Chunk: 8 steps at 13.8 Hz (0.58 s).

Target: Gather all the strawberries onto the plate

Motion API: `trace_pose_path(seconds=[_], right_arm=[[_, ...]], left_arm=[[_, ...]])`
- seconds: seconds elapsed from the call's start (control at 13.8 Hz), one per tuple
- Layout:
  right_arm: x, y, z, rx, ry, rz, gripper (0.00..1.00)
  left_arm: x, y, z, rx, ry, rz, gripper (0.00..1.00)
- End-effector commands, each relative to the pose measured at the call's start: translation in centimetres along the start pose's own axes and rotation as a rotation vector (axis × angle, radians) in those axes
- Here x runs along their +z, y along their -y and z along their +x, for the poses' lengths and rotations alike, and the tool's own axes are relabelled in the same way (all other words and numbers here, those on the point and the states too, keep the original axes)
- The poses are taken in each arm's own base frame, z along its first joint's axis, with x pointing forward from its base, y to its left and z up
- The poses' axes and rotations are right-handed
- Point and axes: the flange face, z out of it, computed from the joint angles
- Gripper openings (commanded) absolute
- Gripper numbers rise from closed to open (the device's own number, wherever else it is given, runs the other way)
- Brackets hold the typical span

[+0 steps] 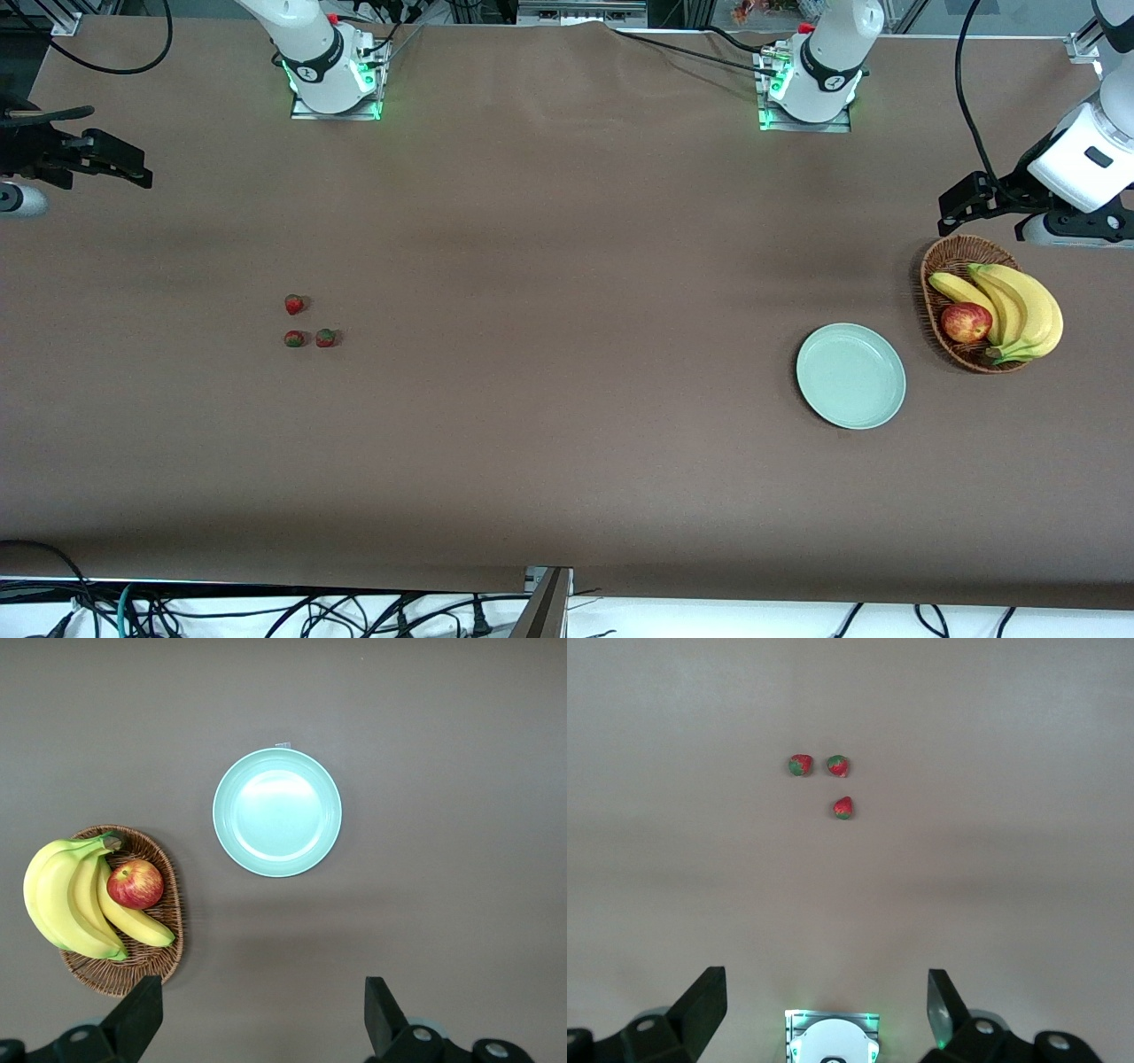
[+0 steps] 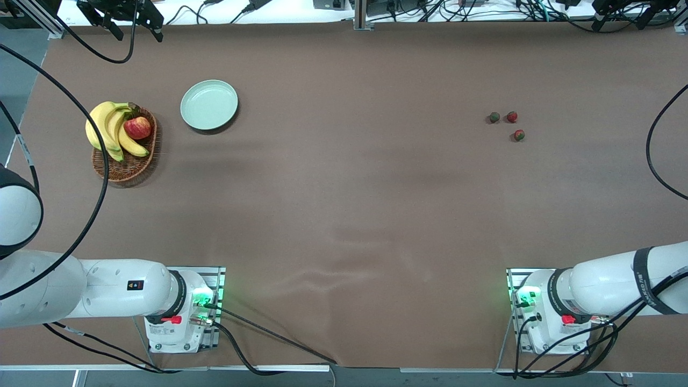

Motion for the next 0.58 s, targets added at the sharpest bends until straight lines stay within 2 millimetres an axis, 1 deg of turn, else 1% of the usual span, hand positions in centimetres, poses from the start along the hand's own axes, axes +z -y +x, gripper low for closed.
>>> trace_pose_path(seconds=[0.0, 0.29, 0.51], right_arm=[[-0.4, 0.0, 0.0, 0.014, 0.0, -0.01, 1.0], [-0.4, -0.2, 0.1, 0.015, 0.002, -0.01, 1.0], [1.6, 0.1, 1.7, 0.017, 0.031, -0.009, 1.0]], left_arm=[[-0.4, 0.1, -0.1, 0.003, 0.004, -0.017, 1.0], [-0.4, 0.1, -0.1, 0.003, 0.005, -0.017, 1.0], [-0.4, 0.1, -0.1, 0.004, 0.005, -0.017, 1.0]])
